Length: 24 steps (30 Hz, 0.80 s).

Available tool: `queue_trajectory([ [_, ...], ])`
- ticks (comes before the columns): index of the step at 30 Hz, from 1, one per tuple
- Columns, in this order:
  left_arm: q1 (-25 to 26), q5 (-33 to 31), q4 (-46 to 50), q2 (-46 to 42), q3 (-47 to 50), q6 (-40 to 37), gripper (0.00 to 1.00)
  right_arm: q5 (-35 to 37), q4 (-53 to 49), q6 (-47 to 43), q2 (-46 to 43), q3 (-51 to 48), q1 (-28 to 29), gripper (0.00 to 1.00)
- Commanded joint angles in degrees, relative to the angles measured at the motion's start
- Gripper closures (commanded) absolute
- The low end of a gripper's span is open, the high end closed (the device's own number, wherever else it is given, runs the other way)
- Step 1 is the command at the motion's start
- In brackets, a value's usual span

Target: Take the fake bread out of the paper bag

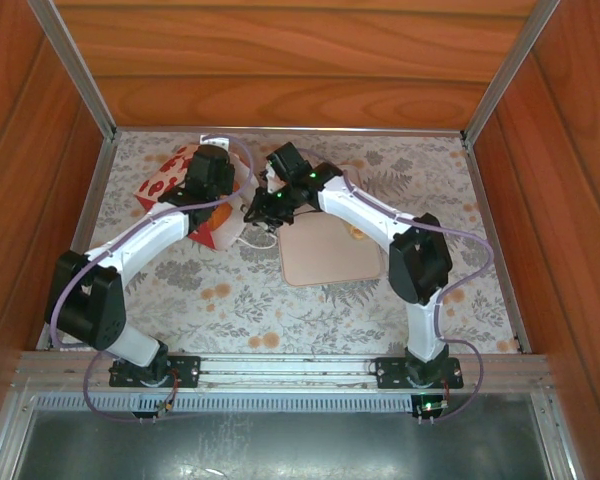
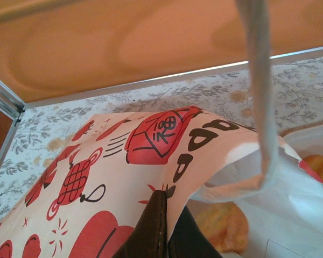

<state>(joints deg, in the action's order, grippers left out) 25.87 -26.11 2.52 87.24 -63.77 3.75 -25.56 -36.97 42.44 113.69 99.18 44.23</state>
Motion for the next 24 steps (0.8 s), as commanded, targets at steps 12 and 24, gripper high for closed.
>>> queue_trajectory([
  [12, -0.83, -4.73, 0.11, 1.79, -2.77, 1.53, 1.00, 4.30, -5.47, -3.64, -14.97, -6.72, -0.28, 1.00],
  [24, -1.18, -5.47, 0.47, 1.66, -2.44, 1.22, 1.00, 11.37, -8.65, -1.01, -29.55, -14.25, -0.28, 1.00],
])
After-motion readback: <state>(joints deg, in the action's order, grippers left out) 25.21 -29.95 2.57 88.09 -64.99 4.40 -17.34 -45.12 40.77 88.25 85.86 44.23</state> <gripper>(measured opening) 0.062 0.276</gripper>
